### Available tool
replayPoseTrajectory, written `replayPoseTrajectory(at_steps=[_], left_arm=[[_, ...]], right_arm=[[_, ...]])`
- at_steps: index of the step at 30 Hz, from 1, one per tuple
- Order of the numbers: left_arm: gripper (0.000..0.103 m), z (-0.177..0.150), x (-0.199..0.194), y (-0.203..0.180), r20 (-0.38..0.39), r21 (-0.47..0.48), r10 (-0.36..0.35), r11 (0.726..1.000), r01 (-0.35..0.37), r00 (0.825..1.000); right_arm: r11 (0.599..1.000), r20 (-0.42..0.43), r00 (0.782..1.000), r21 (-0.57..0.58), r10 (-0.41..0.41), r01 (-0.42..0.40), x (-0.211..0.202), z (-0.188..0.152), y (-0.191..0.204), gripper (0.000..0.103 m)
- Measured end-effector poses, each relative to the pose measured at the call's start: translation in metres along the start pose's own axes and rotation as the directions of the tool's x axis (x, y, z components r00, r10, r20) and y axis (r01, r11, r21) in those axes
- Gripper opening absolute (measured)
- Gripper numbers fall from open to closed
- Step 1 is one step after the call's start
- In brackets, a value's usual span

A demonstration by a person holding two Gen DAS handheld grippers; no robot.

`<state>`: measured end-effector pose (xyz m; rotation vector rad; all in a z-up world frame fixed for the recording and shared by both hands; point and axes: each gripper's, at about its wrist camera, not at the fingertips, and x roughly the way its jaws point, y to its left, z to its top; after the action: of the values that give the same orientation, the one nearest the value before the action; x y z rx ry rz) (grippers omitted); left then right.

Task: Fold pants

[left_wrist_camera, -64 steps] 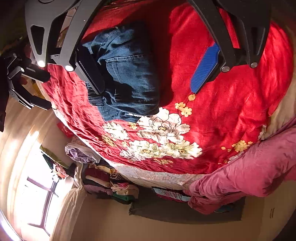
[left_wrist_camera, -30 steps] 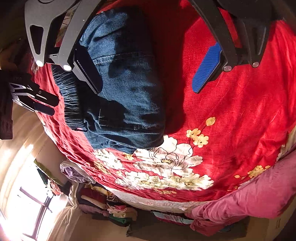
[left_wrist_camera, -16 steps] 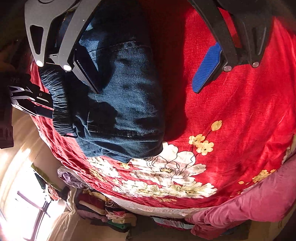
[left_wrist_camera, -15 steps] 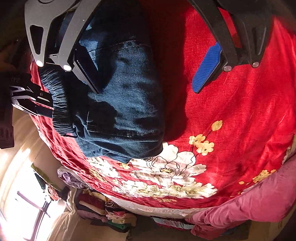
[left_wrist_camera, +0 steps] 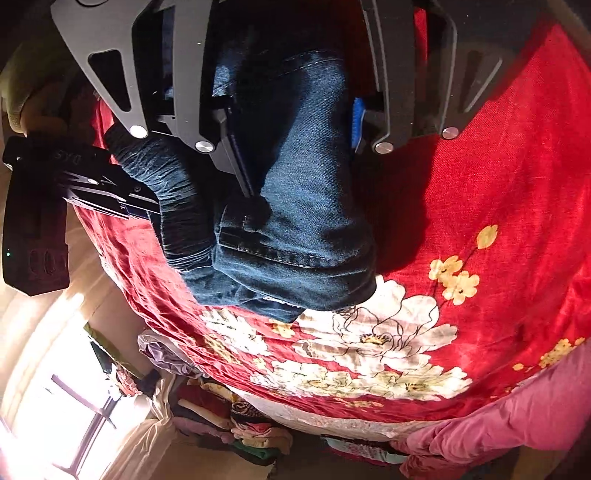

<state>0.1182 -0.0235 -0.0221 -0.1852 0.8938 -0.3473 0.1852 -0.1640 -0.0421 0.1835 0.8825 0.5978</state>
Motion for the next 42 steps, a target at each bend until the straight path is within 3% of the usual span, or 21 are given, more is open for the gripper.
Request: replayPoseTrajectory(at_steps=[6, 12, 17, 19, 22, 24, 36, 38, 42], left_arm=[[0.028, 0.016, -0.016, -0.01, 0.051, 0.023, -0.001, 1.0, 0.0, 0.999], [0.028, 0.044, -0.028, -0.011, 0.139, 0.047, 0.058, 0.997, -0.065, 0.989], [0.029, 0.044, -0.001, 0.001, 0.102, 0.06, 0.165, 0.983, -0.172, 0.981], [0.035, 0.037, 0.007, 0.01, 0.089, 0.052, 0.186, 0.98, -0.191, 0.978], [0.052, 0.032, 0.013, 0.025, 0.074, 0.011, 0.185, 0.982, -0.186, 0.98], [0.056, 0.029, 0.014, 0.033, 0.066, -0.018, 0.17, 0.985, -0.17, 0.983], [0.067, 0.021, -0.015, 0.038, 0.1, -0.067, 0.145, 0.988, -0.139, 0.984], [0.071, 0.019, -0.024, 0.037, 0.115, -0.068, 0.145, 0.988, -0.138, 0.983], [0.08, 0.014, -0.045, 0.034, 0.145, -0.07, 0.149, 0.988, -0.14, 0.978]], right_arm=[[0.996, 0.073, 0.997, -0.083, -0.012, 0.018, -0.016, 0.013, 0.024, 0.03], [0.992, 0.133, 0.991, -0.12, -0.023, 0.039, -0.017, 0.04, 0.032, 0.03], [0.993, 0.059, 0.994, -0.059, -0.094, 0.098, 0.014, 0.048, 0.009, 0.034], [0.978, 0.03, 0.981, -0.072, -0.193, 0.194, 0.025, 0.043, 0.003, 0.038], [0.976, 0.034, 0.977, -0.059, -0.209, 0.211, 0.027, 0.037, -0.004, 0.047], [0.973, 0.027, 0.974, -0.042, -0.226, 0.227, 0.028, 0.036, -0.009, 0.054], [0.968, 0.08, 0.966, -0.016, -0.247, 0.249, -0.008, 0.028, 0.0, 0.067], [0.966, 0.098, 0.962, -0.02, -0.256, 0.259, -0.018, 0.024, 0.004, 0.079], [0.959, 0.139, 0.952, -0.042, -0.272, 0.28, -0.04, 0.017, 0.016, 0.079]])
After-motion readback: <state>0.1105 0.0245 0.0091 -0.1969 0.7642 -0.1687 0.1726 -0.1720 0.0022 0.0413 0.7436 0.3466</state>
